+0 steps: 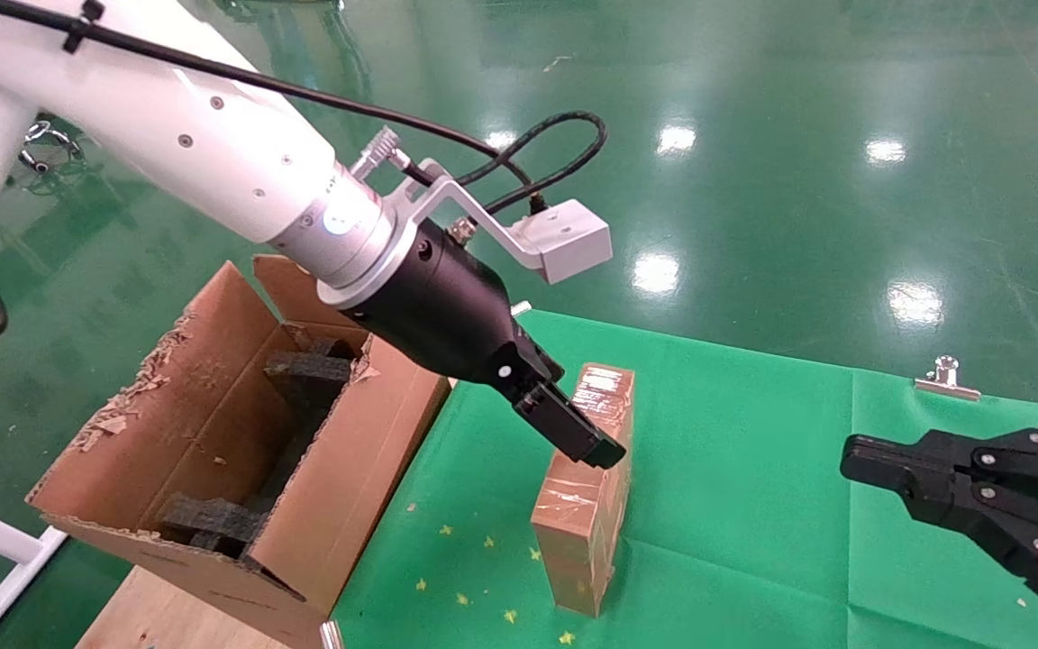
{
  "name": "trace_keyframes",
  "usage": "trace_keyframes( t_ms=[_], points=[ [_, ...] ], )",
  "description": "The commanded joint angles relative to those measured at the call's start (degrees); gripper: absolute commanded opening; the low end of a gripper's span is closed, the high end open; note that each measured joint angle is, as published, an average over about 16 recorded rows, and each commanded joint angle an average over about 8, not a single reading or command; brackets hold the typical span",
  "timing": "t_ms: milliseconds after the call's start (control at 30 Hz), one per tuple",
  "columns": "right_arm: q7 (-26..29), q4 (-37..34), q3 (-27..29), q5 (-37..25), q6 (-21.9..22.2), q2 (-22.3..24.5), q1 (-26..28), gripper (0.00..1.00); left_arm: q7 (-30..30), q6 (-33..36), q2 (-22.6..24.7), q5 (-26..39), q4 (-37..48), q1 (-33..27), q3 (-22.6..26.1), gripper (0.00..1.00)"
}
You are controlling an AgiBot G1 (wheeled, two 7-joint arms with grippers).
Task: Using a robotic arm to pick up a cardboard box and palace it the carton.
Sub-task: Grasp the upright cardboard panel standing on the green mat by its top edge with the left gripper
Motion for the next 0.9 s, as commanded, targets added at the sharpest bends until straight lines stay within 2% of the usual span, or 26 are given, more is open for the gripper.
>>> trace_keyframes(
  t_ms=[33,267,300,533,567,900],
  points=[
    [0.00,0.00,0.00,0.00,0.00,0.00,0.00,0.00,0.42,-0.32,-0.56,-0.01,-0.35,0.58,-0.61,1.00],
    [-0.01,-0.01,-0.01,0.00,0.00,0.00,0.01,0.00,-7.68,0.00,5.61,-1.75,8.50,-3.47,7.69,1.00],
    [-0.01,-0.01,-0.01,0.00,0.00,0.00,0.01,0.06,-8.85,0.05,6.65,-2.08,10.03,-4.16,9.13,1.00],
    [-0.01,-0.01,-0.02,0.01,0.00,0.00,0.01,0.93,-14.49,-0.15,13.29,-4.90,20.28,-7.67,18.20,1.00],
    [-0.01,-0.01,-0.02,0.01,0.00,0.00,0.01,1.00,-14.73,-0.22,14.18,-5.15,21.54,-7.90,19.26,1.00],
    [-0.02,-0.01,-0.03,0.02,0.00,0.01,0.01,1.00,-15.70,-1.53,21.05,-5.69,29.70,-7.79,26.85,1.00]
  ],
)
